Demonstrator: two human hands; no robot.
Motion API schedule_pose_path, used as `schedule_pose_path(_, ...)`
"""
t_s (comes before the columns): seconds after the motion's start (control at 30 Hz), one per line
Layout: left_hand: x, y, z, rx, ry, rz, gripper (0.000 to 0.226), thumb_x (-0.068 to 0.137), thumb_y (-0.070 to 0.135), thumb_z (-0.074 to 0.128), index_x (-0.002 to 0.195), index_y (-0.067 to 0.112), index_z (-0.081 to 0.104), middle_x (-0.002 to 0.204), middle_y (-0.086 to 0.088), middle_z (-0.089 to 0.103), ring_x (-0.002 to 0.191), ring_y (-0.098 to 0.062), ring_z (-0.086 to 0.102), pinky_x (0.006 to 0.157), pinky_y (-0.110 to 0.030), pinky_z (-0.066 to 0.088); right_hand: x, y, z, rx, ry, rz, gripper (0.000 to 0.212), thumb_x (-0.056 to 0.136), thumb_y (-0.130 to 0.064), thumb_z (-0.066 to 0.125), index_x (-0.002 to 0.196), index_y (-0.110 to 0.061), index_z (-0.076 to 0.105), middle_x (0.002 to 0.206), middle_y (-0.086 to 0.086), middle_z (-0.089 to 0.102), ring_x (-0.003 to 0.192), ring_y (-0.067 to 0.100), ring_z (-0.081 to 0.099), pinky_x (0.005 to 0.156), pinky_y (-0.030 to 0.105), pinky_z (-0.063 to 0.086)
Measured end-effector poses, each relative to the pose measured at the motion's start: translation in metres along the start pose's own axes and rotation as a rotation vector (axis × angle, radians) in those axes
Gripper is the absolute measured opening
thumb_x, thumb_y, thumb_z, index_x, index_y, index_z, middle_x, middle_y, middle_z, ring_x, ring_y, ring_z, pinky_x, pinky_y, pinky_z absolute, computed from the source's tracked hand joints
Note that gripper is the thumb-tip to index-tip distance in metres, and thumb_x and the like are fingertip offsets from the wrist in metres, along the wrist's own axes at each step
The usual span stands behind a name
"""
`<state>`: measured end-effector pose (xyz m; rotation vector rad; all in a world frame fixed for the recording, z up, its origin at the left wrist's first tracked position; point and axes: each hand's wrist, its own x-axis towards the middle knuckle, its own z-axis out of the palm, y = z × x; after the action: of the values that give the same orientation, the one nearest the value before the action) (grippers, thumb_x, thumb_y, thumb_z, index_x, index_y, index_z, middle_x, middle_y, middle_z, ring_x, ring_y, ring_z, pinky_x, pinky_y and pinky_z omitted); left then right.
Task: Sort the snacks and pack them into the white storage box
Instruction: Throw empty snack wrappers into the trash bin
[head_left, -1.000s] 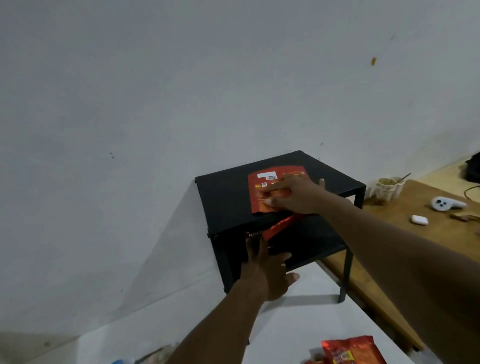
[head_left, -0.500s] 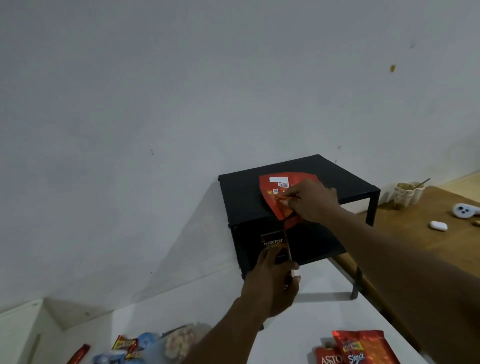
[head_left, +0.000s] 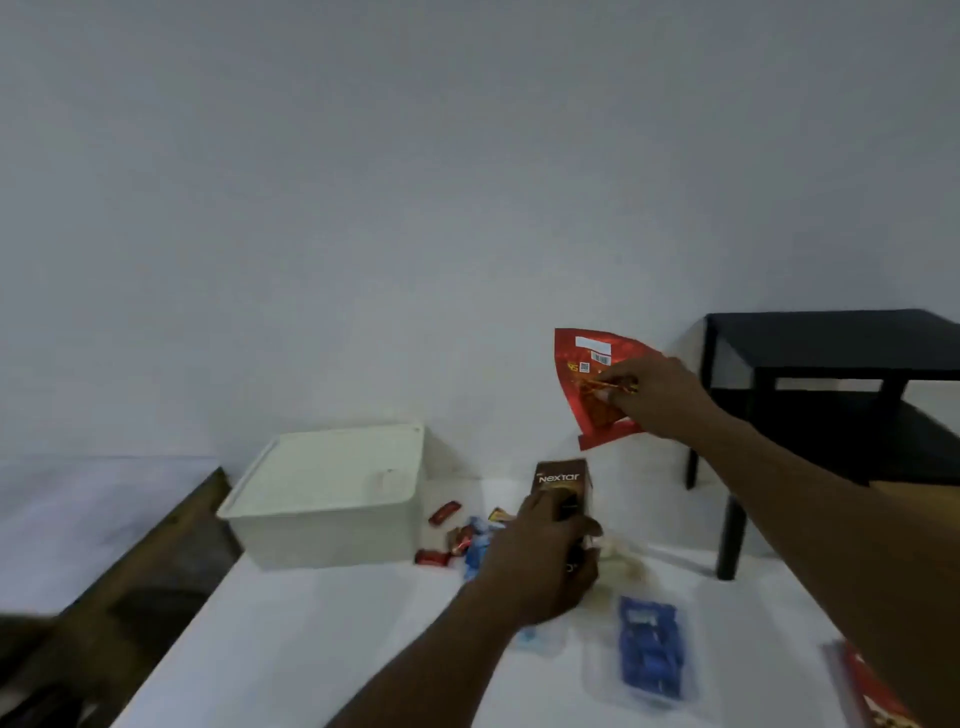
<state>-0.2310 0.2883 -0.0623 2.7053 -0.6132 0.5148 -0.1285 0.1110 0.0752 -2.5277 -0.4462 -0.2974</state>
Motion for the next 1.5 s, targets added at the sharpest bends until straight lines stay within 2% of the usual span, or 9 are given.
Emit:
schedule_pose_path(0.2, -0.274, -0.133, -0.149, 0.087, 0.120, -0.639, 0.032, 0.087, 0.044, 0.048, 0.112, 0.034, 0.065, 0.124, 0.013, 0.054, 0.103, -0.011, 0.057, 0.074, -0.028, 0.053, -0.064, -0.268, 0.159, 0.200, -0.362, -0.360, 0.031, 0.083, -0.036, 0.073, 0.113, -0.030, 0.073, 0.126, 0.000, 0.068, 0.111, 0.022, 0.064, 0.097, 0.040, 0.051)
schedule_pose_path(0.37, -0.510, -0.149, -0.194, 0.084, 0.237, -1.225, 0.032, 0.087, 0.047, 0.050, 0.113, 0.037, 0.066, 0.128, 0.013, 0.056, 0.104, -0.008, 0.059, 0.082, -0.028, 0.052, -0.187, -0.438, 0.316, 0.388, -0.838, -0.536, 0.029, 0.083, -0.027, 0.075, 0.111, -0.021, 0.075, 0.109, 0.003, 0.073, 0.097, 0.022, 0.070, 0.084, 0.038, 0.059)
schedule_pose_path(0.5, -0.665, -0.102, -0.140, -0.063, 0.308, -1.633, 0.023, 0.089, 0.041, 0.051, 0.105, 0.033, 0.065, 0.109, 0.011, 0.065, 0.083, -0.002, 0.059, 0.072, -0.023, 0.048, -0.324, -0.471, 0.462, 0.415, -1.223, -0.536, 0.022, 0.084, -0.021, 0.073, 0.105, -0.017, 0.075, 0.094, 0.005, 0.073, 0.083, 0.018, 0.068, 0.074, 0.032, 0.055)
schedule_pose_path(0.67, -0.802, -0.056, 0.011, -0.444, 0.364, -2.006, 0.018, 0.083, 0.046, 0.051, 0.096, 0.043, 0.063, 0.084, 0.014, 0.072, 0.076, -0.002, 0.069, 0.076, -0.037, 0.059, -0.492, -0.389, 0.633, 0.304, -1.653, -0.328, 0.012, 0.091, -0.018, 0.065, 0.096, -0.016, 0.076, 0.091, 0.006, 0.075, 0.081, 0.013, 0.069, 0.076, 0.026, 0.055)
schedule_pose_path(0.93, -0.923, -0.095, 0.221, -0.614, 0.496, -2.254, 0.031, 0.091, 0.044, 0.051, 0.119, 0.039, 0.063, 0.103, 0.008, 0.074, 0.096, -0.010, 0.070, 0.089, -0.038, 0.057, -0.627, -0.269, 0.844, 0.100, -1.844, -0.096, 0.013, 0.093, -0.028, 0.062, 0.096, -0.027, 0.075, 0.097, -0.001, 0.075, 0.095, 0.019, 0.069, 0.091, 0.037, 0.054)
schedule_pose_path(1.1, -0.945, -0.100, 0.251, -0.652, 0.379, -2.302, 0.046, 0.100, 0.035, 0.050, 0.144, 0.026, 0.047, 0.140, 0.003, 0.056, 0.130, -0.016, 0.052, 0.097, -0.016, 0.032, -0.653, -0.256, 0.884, 0.069, -1.805, 0.013, 0.016, 0.094, -0.032, 0.060, 0.105, -0.025, 0.069, 0.099, -0.002, 0.068, 0.090, 0.014, 0.063, 0.062, 0.025, 0.045)
schedule_pose_path(1.2, -0.932, -0.096, 0.225, -0.639, 0.281, -2.258, 0.048, 0.097, 0.033, 0.054, 0.144, 0.030, 0.045, 0.140, 0.001, 0.058, 0.130, -0.019, 0.053, 0.098, -0.018, 0.034, -0.645, -0.260, 0.858, 0.044, -1.784, 0.021, 0.013, 0.094, -0.029, 0.061, 0.099, -0.021, 0.070, 0.101, 0.004, 0.069, 0.096, 0.021, 0.066, 0.062, 0.025, 0.044)
schedule_pose_path(1.27, -0.907, -0.096, 0.188, -0.638, 0.221, -2.190, 0.048, 0.095, 0.033, 0.057, 0.141, 0.031, 0.048, 0.136, 0.001, 0.062, 0.127, -0.021, 0.056, 0.103, -0.024, 0.040, -0.624, -0.272, 0.816, 0.047, -1.763, 0.000, 0.011, 0.093, -0.025, 0.062, 0.096, -0.017, 0.069, 0.088, 0.004, 0.066, 0.082, 0.018, 0.063, 0.056, 0.021, 0.040)
schedule_pose_path(1.5, -0.737, -0.118, 0.015, -0.578, -0.002, -1.815, 0.054, 0.086, 0.047, 0.048, 0.137, 0.030, 0.053, 0.130, -0.003, 0.066, 0.115, -0.023, 0.064, 0.101, -0.037, 0.049, -0.460, -0.328, 0.593, 0.203, -1.585, -0.020, 0.010, 0.086, -0.026, 0.063, 0.090, -0.020, 0.068, 0.090, 0.002, 0.066, 0.072, 0.015, 0.058, 0.052, 0.019, 0.037)
